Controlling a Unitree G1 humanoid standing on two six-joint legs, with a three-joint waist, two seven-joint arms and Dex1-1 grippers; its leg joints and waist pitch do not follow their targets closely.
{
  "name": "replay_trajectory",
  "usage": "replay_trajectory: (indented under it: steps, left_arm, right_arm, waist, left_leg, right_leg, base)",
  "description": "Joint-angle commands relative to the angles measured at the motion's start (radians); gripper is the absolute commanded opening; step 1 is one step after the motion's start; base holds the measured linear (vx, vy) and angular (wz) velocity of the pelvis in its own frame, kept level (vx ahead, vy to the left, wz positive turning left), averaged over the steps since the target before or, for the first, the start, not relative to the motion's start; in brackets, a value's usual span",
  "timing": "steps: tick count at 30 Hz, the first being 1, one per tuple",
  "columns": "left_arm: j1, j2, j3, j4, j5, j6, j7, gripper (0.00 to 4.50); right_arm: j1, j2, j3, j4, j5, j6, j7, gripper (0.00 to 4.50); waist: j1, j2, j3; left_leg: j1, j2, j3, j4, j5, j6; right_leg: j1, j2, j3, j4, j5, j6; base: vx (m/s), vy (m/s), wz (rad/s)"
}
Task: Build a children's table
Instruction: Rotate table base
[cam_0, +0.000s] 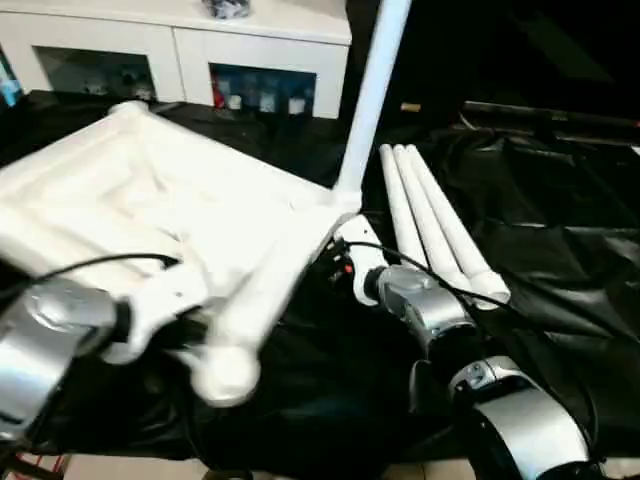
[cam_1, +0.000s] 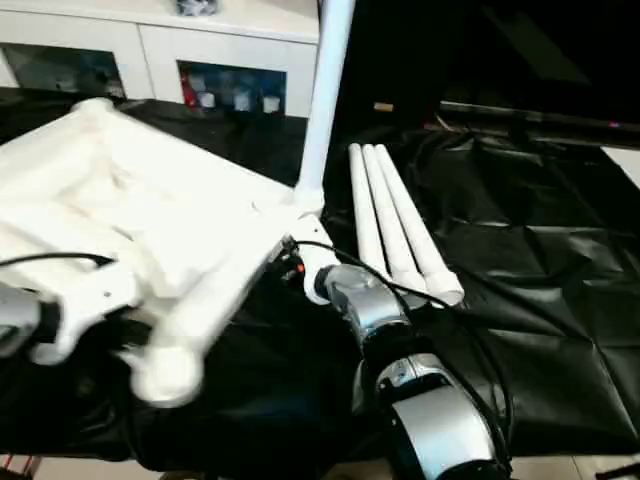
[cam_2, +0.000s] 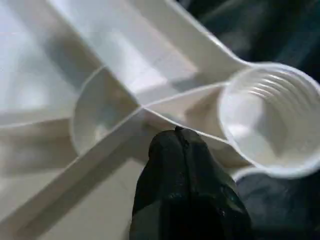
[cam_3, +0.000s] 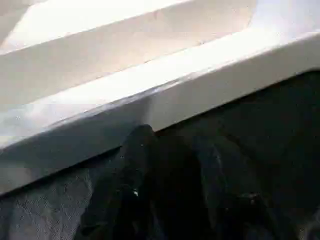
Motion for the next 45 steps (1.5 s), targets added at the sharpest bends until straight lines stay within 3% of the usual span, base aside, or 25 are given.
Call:
replay_trajectory:
  steps: [1, 15, 21, 30, 38, 40, 42, 45]
  left_arm:
    - [-0.021, -0.03, -0.04, -0.018, -0.017, -0.028, -0.005, 0.0]
    - [-0.159, -0.274, -0.174, 0.15, 0.045, -0.158, 0.105, 0.0]
    - [-0.199, -0.353, -0.19, 0.235, 0.077, -0.214, 0.168, 0.0]
    - [-0.28, -0.429, -0.145, 0.477, 0.181, -0.303, 0.4, 0.0]
    - [-0.276, -0.4, -0.121, 0.496, 0.186, -0.364, 0.394, 0.0]
    - [-0.277, -0.41, -0.08, 0.492, 0.142, -0.366, 0.392, 0.21]
    - [-0.28, -0.416, -0.045, 0.478, 0.119, -0.351, 0.401, 0.41]
    - [-0.273, -0.409, -0.002, 0.433, 0.094, -0.323, 0.401, 0.44]
  right_arm:
    - [-0.015, -0.001, -0.012, 0.009, 0.008, -0.01, 0.014, 1.17]
    - [-0.011, 0.003, -0.011, 0.007, 0.011, -0.025, 0.05, 0.05]
    - [-0.009, 0.008, -0.011, 0.009, 0.011, -0.029, 0.059, 0.05]
    - [0.0, 0.016, -0.014, 0.001, 0.014, -0.041, 0.089, 0.05]
    - [-0.016, -0.015, -0.069, -0.062, 0.025, -0.074, -0.011, 0.05]
    - [-0.021, -0.024, -0.109, -0.111, 0.068, -0.033, -0.001, 0.01]
    - [-0.024, -0.033, -0.138, -0.152, 0.092, 0.005, -0.01, 0.3]
    - [-0.026, -0.055, -0.16, -0.202, 0.094, 0.058, -0.049, 0.42]
  waist:
    - [-0.004, 0.029, -0.064]
    - [-0.008, 0.026, -0.072]
    - [-0.017, 0.027, -0.074]
    - [-0.023, 0.021, -0.071]
    - [-0.018, 0.023, -0.073]
    - [-0.017, 0.022, -0.074]
    - [-0.017, 0.022, -0.074]
    - [-0.014, 0.025, -0.074]
  left_leg:
    - [0.023, 0.036, -0.018, -0.07, -0.275, -0.077]
    - [0.016, 0.035, -0.018, -0.065, -0.231, -0.066]
    - [0.016, 0.035, -0.017, -0.06, -0.207, -0.045]
    - [0.019, 0.036, -0.02, -0.06, -0.256, -0.039]
    - [0.019, 0.038, -0.022, -0.062, -0.248, -0.041]
    - [0.02, 0.038, -0.02, -0.061, -0.234, -0.035]
    - [0.018, 0.036, -0.019, -0.061, -0.22, -0.032]
    - [0.019, 0.036, -0.018, -0.06, -0.209, -0.033]
  right_leg:
    - [0.035, -0.074, 0.05, -0.071, -0.205, -0.179]
    - [0.046, -0.073, 0.048, -0.065, -0.142, -0.186]
    - [0.047, -0.071, 0.046, -0.063, -0.097, -0.207]
    - [0.043, -0.076, 0.046, -0.076, -0.2, -0.191]
    - [0.042, -0.075, 0.044, -0.072, -0.18, -0.193]
    - [0.044, -0.075, 0.045, -0.068, -0.146, -0.196]
    - [0.045, -0.072, 0.045, -0.066, -0.123, -0.199]
    - [0.044, -0.071, 0.043, -0.064, -0.108, -0.202]
  base:
    - [0.0, 0.0, 0.0]
    - [0.0, 0.0, 0.0]
    - [0.0, 0.0, 0.0]
    - [0.0, 0.0, 0.0]
    - [0.0, 0.0, 0.0]
    - [0.0, 0.0, 0.0]
    - [0.0, 0.0, 0.0]
    - [0.0, 0.0, 0.0]
